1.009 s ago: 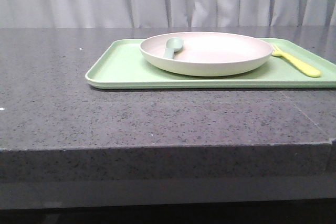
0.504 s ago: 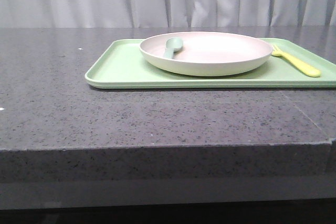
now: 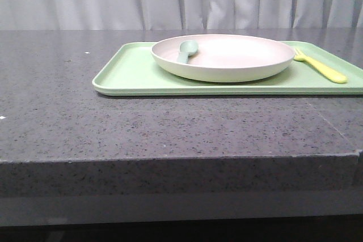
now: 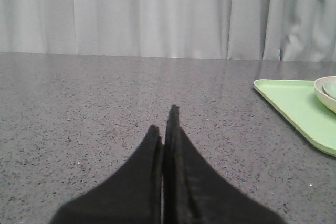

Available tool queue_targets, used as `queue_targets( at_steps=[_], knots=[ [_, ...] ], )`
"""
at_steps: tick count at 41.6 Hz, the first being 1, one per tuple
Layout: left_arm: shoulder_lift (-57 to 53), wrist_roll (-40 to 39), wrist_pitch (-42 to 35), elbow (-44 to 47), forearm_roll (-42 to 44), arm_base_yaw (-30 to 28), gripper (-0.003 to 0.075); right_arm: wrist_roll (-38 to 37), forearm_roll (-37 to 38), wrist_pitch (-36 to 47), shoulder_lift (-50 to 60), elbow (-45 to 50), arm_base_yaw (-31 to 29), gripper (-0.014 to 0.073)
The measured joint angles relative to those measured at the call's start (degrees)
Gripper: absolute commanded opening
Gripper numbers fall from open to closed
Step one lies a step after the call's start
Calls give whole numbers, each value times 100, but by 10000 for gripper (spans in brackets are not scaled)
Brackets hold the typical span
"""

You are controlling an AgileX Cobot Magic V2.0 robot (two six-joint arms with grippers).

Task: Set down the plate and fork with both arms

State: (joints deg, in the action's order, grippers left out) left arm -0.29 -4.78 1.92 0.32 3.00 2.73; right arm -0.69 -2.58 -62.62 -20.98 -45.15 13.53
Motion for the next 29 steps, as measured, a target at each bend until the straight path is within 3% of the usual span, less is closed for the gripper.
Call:
queue_targets(
  at_steps=[17,22,29],
  knots=[
    [0,0,4,0,0,0,-18,0,91,193,121,152,-42,-67],
    [0,0,4,0,0,0,-18,10,128,1029,504,828,-344,-67],
    [0,0,14,0,0,0,-18,10,161,2977,1263,2320,-808,-67]
  ],
)
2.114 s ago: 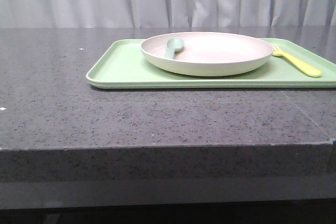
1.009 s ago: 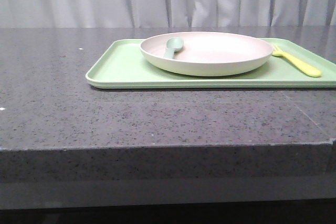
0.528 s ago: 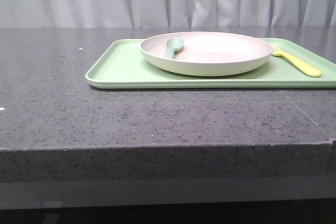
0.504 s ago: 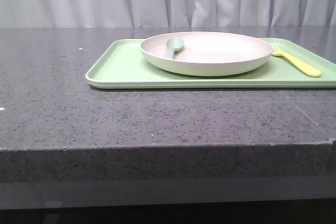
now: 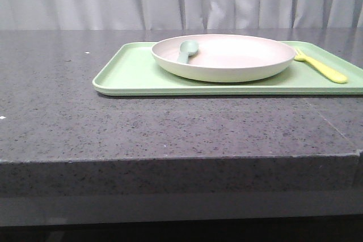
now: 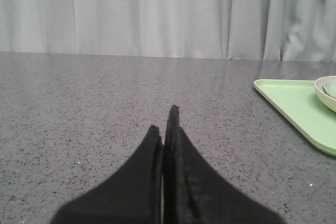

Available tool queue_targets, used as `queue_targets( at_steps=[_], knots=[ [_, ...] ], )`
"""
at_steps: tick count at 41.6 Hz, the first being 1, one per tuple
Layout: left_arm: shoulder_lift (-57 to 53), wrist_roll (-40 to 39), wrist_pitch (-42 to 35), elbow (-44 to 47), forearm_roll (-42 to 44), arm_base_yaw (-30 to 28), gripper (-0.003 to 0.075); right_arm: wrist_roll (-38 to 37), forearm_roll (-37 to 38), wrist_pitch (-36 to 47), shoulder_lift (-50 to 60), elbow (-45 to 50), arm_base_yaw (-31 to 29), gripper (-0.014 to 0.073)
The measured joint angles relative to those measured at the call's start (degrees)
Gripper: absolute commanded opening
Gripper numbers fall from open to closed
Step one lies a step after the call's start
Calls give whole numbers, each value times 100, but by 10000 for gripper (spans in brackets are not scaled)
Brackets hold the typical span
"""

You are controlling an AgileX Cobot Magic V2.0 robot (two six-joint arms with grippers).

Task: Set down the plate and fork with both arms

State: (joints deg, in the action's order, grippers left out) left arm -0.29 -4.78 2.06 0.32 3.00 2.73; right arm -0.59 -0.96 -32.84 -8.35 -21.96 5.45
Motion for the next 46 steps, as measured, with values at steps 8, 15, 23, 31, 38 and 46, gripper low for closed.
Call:
queue_targets(
  at_steps=[8,15,23,31,38,46],
  knots=[
    [0,0,0,0,0,0,-18,0,0,2054,589,1555,-162,-67],
    [0,0,0,0,0,0,-18,0,0,2941,866,2296,-188,-67],
    [0,0,0,0,0,0,-18,0,-61,3058,894,2349,-360,-67],
    [0,0,0,0,0,0,-18,0,-94,3082,898,2349,-358,-67],
    [0,0,0,0,0,0,-18,0,-94,3082,898,2349,-358,-67],
    [0,0,0,0,0,0,-18,0,-94,3082,898,2349,-358,-67]
  ],
)
